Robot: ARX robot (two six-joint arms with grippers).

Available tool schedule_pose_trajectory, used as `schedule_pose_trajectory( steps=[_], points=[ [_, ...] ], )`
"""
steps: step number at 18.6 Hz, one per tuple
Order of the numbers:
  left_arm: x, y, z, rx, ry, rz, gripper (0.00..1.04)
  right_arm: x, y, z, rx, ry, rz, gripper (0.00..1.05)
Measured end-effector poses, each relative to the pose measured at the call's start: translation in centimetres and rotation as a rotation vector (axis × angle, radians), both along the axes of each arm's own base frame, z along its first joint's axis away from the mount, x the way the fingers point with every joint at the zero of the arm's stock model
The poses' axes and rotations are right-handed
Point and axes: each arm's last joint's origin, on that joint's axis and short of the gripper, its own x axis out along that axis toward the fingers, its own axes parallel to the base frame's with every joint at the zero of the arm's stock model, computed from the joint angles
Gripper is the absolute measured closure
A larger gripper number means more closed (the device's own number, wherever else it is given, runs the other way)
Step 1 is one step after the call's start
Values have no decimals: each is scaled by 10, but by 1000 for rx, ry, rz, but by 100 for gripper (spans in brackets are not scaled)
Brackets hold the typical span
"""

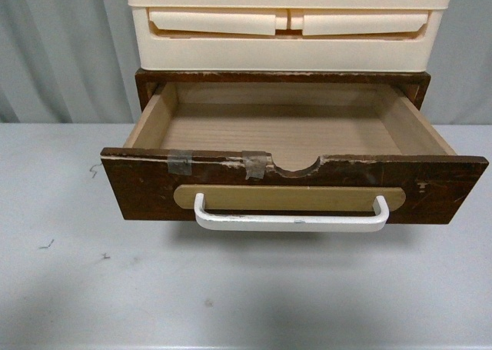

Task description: Open drawer

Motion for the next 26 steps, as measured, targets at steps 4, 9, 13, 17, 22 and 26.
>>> schedule_pose_trajectory(
  steps=[4, 9, 13, 17, 22, 26],
  points=[
    [-4, 0, 0, 0, 1, 0, 103, -6, 0, 0, 0, 2, 0, 103],
    [-17, 0, 0, 0, -6, 1, 103, -11, 0, -1, 0, 8, 0, 103],
    [-16, 0, -4, 0, 14, -1, 103, -16, 0, -3, 0, 31, 0, 103],
    [-16, 0, -4, 0, 11, 0, 103, -23, 0, -4, 0, 18, 2, 103],
    [-16, 0, -4, 0, 11, 0, 103, -23, 0, -2, 0, 4, 2, 103],
    [-16, 0, -4, 0, 11, -1, 103, -23, 0, -4, 0, 17, 3, 98]
  ],
)
